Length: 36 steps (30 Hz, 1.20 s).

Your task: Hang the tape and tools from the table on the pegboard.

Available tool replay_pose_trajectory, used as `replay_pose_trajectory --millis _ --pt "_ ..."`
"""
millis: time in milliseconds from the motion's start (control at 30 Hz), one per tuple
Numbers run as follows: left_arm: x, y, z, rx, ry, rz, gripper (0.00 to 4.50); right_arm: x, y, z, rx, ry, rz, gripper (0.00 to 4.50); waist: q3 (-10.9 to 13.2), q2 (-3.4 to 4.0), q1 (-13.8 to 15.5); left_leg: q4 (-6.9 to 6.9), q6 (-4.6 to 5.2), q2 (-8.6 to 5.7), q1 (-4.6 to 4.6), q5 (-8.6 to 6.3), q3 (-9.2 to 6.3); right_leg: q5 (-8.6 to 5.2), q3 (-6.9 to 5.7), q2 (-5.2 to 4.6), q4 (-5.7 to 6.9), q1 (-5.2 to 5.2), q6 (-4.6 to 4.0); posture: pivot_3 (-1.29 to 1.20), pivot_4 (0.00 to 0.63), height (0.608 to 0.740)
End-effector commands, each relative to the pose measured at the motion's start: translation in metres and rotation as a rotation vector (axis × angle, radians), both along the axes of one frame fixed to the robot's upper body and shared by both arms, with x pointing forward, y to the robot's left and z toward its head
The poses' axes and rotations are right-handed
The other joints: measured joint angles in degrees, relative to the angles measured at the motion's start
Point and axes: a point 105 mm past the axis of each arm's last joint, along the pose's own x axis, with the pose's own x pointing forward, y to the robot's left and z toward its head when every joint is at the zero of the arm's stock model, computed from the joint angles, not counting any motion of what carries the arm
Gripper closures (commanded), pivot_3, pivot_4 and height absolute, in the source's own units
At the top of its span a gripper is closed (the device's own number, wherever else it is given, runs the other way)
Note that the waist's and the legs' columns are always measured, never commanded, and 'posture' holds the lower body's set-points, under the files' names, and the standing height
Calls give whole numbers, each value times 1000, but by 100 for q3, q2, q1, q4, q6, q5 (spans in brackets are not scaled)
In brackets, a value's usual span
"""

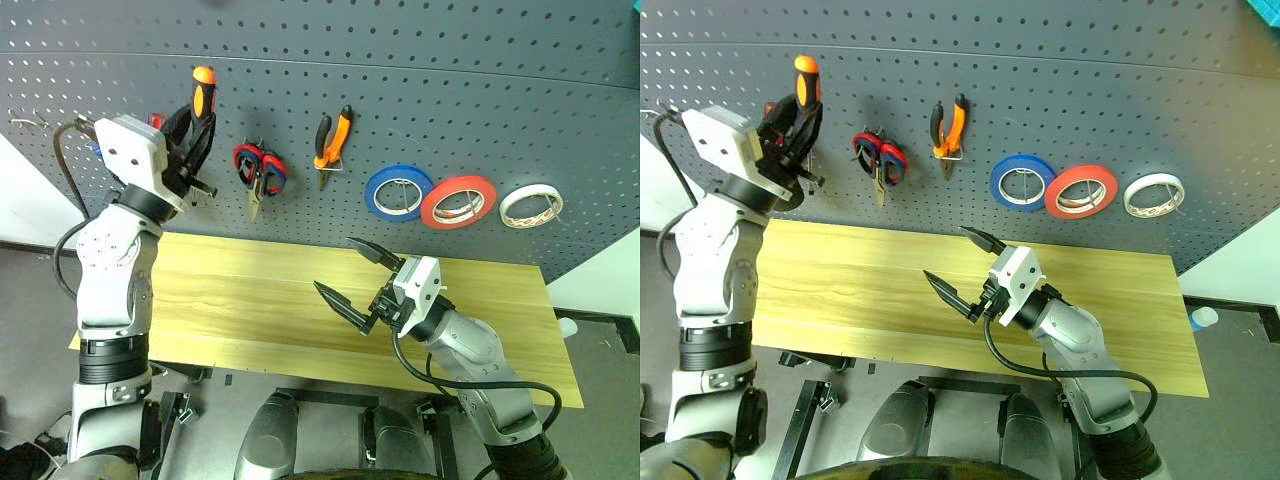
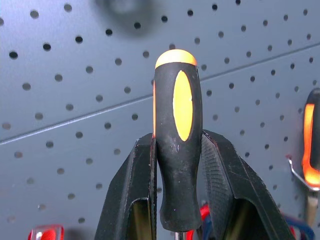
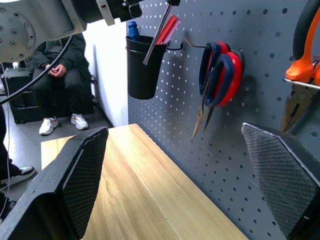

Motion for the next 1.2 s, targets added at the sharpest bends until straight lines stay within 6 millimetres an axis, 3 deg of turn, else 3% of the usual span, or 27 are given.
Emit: replay_pose_trajectory --millis 33,300,533,833,1033,1200 --pt "-8 2 14 -10 -64 -6 3611 1 -3 9 5 -49 -17 0 0 0 -1 0 0 0 1 0 0 0 0 0 1 0 0 338 96 681" --pt "-11 8 38 -8 -128 1 3611 2 -7 2 -19 -35 -31 0 -1 -1 -1 0 0 0 1 0 0 1 0 0 3 0 0 339 98 681" --pt "-4 28 64 13 -189 47 3611 0 -7 0 -24 -30 -32 0 -1 -2 -6 1 0 0 3 0 0 1 0 1 4 0 1 335 102 681" --pt "15 49 65 35 -201 96 3611 -4 -10 -2 -31 -18 -36 0 -1 -2 -11 1 0 0 3 0 0 1 -1 1 6 0 1 319 113 681" --pt "16 56 68 47 -219 113 3611 -5 -12 -5 -44 -10 -41 0 -1 -2 -17 1 0 0 3 0 0 1 -1 1 7 0 1 316 113 681" --pt "15 65 64 65 -215 147 3611 -5 -9 18 49 -43 -27 0 -1 -1 -25 1 0 0 5 0 0 2 -1 2 9 0 2 320 118 681"
